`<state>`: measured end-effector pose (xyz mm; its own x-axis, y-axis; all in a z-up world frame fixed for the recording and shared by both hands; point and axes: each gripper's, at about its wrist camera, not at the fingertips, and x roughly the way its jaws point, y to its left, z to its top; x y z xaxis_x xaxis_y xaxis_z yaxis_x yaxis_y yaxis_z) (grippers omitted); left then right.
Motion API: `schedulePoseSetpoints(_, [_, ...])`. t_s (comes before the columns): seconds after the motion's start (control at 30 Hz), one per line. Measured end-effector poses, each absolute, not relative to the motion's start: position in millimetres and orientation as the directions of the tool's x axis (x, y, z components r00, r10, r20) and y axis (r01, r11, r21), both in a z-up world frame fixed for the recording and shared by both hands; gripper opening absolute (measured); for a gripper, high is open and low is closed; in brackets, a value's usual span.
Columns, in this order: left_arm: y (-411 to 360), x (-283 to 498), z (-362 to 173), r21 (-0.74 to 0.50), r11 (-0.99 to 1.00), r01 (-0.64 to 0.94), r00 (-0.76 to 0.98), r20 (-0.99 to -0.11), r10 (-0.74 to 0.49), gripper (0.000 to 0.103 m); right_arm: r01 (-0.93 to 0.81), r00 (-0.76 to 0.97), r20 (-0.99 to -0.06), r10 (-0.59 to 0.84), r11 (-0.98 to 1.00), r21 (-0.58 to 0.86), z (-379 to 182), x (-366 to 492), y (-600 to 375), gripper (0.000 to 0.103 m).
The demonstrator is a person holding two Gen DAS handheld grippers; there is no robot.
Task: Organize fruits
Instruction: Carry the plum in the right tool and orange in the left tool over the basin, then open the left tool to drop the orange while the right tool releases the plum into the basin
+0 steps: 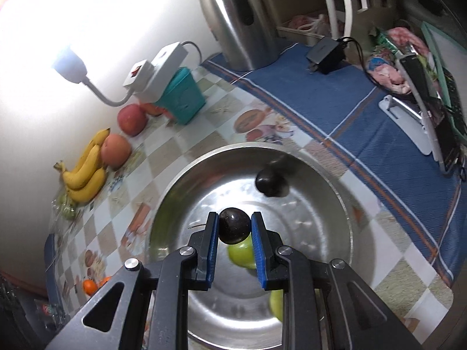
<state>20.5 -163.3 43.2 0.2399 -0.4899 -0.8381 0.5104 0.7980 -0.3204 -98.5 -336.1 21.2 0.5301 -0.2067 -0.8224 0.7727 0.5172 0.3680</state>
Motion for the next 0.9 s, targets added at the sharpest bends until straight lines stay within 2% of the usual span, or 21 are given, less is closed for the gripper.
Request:
schedulePoseSetpoints(0.2, [-185,7,38,-0.292,0.761,0.58,0.234,-0.835,-0.499,0.038,0.763,0.53,-0.822,-0.211,0.542,0.353,14,-90,-334,0.023])
schedulePoseSetpoints(0.9, [-199,9,6,-0.31,0.748,0.587,0.182,-0.849,-0.495,0.038,0.756,0.503,-0.831,-0.239,0.588,0.288,-6,-71,-330,0.024])
